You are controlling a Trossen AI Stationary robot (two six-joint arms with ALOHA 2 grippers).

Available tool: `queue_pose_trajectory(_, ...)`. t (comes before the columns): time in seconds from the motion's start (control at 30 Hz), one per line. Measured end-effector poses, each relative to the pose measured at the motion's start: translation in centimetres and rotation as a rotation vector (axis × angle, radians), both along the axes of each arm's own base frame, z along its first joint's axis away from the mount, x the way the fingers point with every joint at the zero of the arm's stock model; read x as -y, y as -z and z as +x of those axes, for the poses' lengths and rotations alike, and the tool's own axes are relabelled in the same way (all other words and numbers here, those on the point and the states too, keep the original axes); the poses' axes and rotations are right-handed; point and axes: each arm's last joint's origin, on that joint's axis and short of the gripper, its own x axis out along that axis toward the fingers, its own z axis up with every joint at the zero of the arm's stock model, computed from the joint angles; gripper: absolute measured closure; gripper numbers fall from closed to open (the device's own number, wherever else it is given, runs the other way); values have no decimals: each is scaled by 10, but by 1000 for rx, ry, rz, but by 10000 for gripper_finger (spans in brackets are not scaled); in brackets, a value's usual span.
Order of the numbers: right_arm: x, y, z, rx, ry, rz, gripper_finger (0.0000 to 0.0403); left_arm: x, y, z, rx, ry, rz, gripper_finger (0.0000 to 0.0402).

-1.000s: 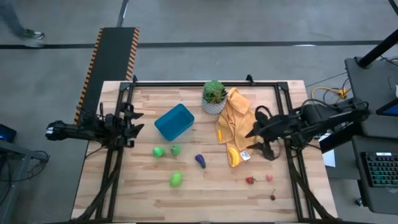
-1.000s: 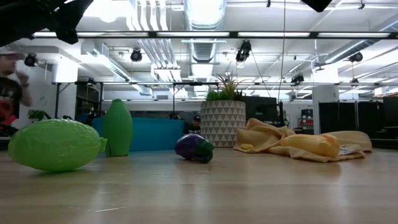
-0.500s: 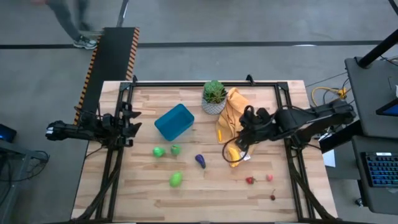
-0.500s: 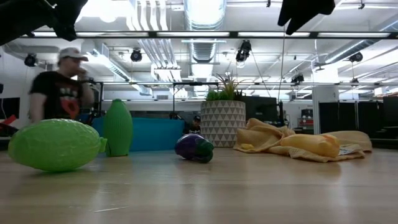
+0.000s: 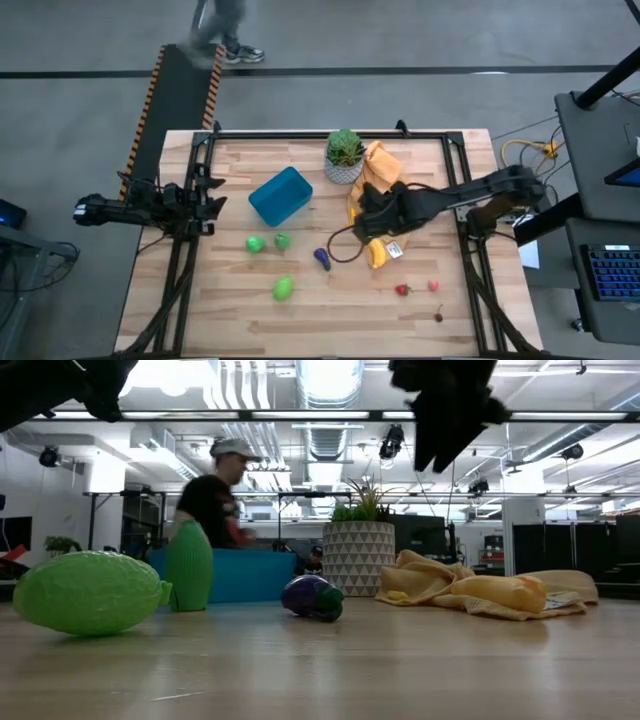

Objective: Pick and placing Produce into tupperware
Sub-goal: Put the yellow corn into the blue bin

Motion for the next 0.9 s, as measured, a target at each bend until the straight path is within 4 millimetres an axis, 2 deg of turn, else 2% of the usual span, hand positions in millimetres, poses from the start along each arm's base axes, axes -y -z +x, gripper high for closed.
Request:
queue_pose_trajectory(0.17,8,19,20,-14,-29,40,197,0,0,0,1,0,-1,209)
queue_pose_trajectory(0.4,28,41,36,-27,25,50,197,0,1,1,-10,0,0,209)
queue_pose_trajectory(0.67,49,76,47,-112,72,46,197,0,2,3,-27,0,2,209)
queue_pose_trajectory(0.9,56,99,56,-141,85,90,197,0,3,3,-33,0,2,209)
